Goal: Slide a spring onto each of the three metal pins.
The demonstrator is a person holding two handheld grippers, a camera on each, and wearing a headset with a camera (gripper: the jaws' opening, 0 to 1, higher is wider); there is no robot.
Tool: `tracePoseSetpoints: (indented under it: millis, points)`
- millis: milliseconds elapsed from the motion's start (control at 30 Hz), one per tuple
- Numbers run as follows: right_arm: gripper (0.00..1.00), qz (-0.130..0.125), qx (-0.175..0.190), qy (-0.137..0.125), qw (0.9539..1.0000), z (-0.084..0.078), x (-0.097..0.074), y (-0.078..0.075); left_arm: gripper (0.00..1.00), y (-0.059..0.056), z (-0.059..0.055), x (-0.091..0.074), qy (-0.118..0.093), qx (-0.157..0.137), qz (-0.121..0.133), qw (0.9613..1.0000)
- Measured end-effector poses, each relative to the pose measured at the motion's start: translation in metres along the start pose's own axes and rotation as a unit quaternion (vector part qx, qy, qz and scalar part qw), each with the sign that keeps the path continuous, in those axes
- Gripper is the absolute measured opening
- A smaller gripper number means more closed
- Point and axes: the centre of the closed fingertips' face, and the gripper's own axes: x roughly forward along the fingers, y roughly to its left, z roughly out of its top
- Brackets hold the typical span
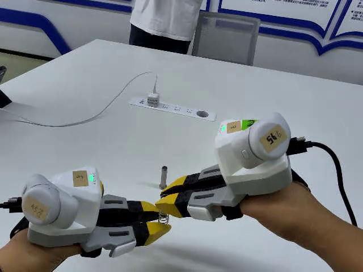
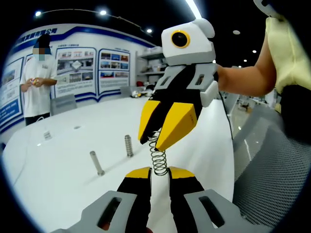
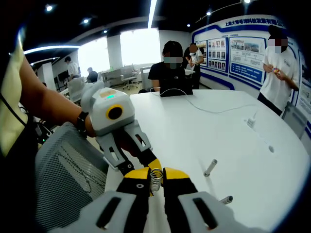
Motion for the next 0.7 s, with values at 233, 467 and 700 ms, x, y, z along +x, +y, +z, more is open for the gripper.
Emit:
tracePoseSetpoints:
  millis: [233, 467, 700]
  points:
    - [0.11, -0.023, 0.001, -0.012, 0.9997, 0.007, -0.004, -0.018, 0.19, 0.011, -0.004, -0.006, 0.003, -0.009, 0.017, 0.9998]
    - [0.11, -0.052, 0.001, -0.023, 0.9984, 0.015, -0.008, -0.037, 0.28, 0.021, -0.007, -0.010, 0.009, -0.010, 0.039, 0.9992]
    - [0.11, -0.076, 0.004, -0.031, 0.9967, 0.018, -0.008, -0.056, 0.33, 0.025, -0.012, -0.014, 0.014, -0.013, 0.049, 0.9986]
